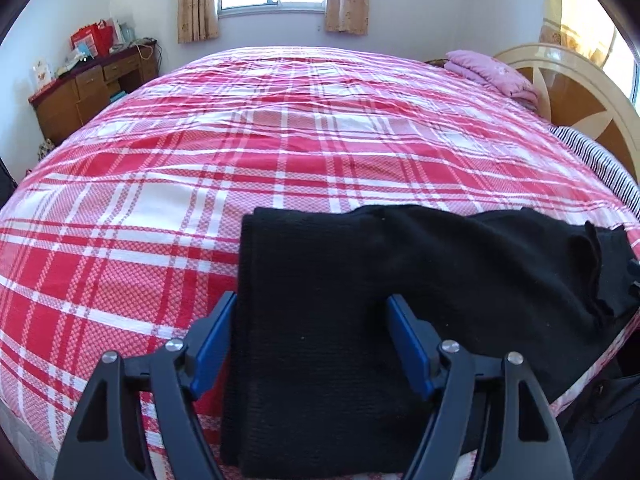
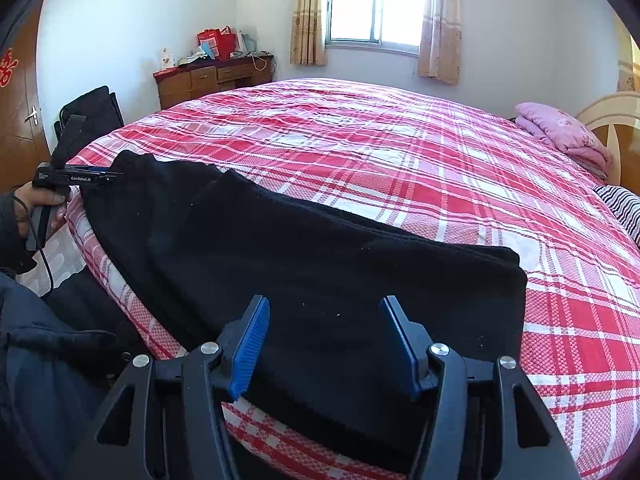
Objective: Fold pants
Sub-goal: 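Grasp the pants edge with the left gripper and lift it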
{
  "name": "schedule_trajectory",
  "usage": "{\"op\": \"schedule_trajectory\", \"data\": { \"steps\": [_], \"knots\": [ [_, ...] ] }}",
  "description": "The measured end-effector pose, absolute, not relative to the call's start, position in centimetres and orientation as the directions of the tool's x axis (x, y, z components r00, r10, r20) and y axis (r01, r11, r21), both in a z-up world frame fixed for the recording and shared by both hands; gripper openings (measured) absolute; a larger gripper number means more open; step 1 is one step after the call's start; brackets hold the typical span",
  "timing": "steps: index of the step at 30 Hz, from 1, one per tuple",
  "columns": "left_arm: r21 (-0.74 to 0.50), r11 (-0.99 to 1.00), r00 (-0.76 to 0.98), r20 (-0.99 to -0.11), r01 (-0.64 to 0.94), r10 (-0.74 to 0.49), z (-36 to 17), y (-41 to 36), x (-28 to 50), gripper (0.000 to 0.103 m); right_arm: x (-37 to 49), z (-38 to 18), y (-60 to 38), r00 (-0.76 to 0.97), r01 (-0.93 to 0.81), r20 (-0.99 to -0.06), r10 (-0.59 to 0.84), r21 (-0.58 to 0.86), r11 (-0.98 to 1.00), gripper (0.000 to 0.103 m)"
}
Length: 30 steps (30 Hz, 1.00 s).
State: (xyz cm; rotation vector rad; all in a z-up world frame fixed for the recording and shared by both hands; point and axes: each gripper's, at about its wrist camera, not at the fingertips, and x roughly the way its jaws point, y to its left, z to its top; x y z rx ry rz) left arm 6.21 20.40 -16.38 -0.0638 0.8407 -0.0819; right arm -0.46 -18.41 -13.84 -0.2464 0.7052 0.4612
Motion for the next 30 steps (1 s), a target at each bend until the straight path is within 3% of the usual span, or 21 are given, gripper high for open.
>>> {"op": "schedule_trajectory", "data": {
  "steps": [2, 8, 16, 17, 30],
  "knots": [
    [-0.100, 0.994, 0.664, -0.741, 0.037, -0.100, -16.1, 20.7, 6.1, 0.066, -0.5, -13.9, -18.3, 0.667, -0.488, -0.672, 0.322, -0.067, 0.870, 0.059],
    [-0.172, 0.985, 0.653, -0.743, 0.021, -0.144, -15.5, 22.0, 6.0, 0.053, -0.6, -14.0, -18.1, 0.672, -0.486, -0.671, 0.313, -0.080, 0.870, 0.059],
    [-0.055, 0.998, 0.639, -0.767, 0.016, -0.052, -15.8, 20.6, 6.1, 0.053, -0.5, -13.9, -18.2, 0.674, -0.483, -0.670, 0.312, -0.078, 0.872, 0.059],
    [-0.070, 0.997, 0.639, -0.766, 0.015, -0.063, -16.0, 20.9, 6.3, 0.056, -0.6, -13.9, -18.2, 0.674, -0.483, -0.670, 0.312, -0.081, 0.872, 0.059],
    [-0.146, 0.988, 0.615, -0.776, 0.046, -0.143, -15.8, 22.0, 4.3, 0.056, -0.9, -13.8, -18.1, 0.685, -0.483, -0.663, 0.302, -0.102, 0.870, 0.059]
  ]
}}
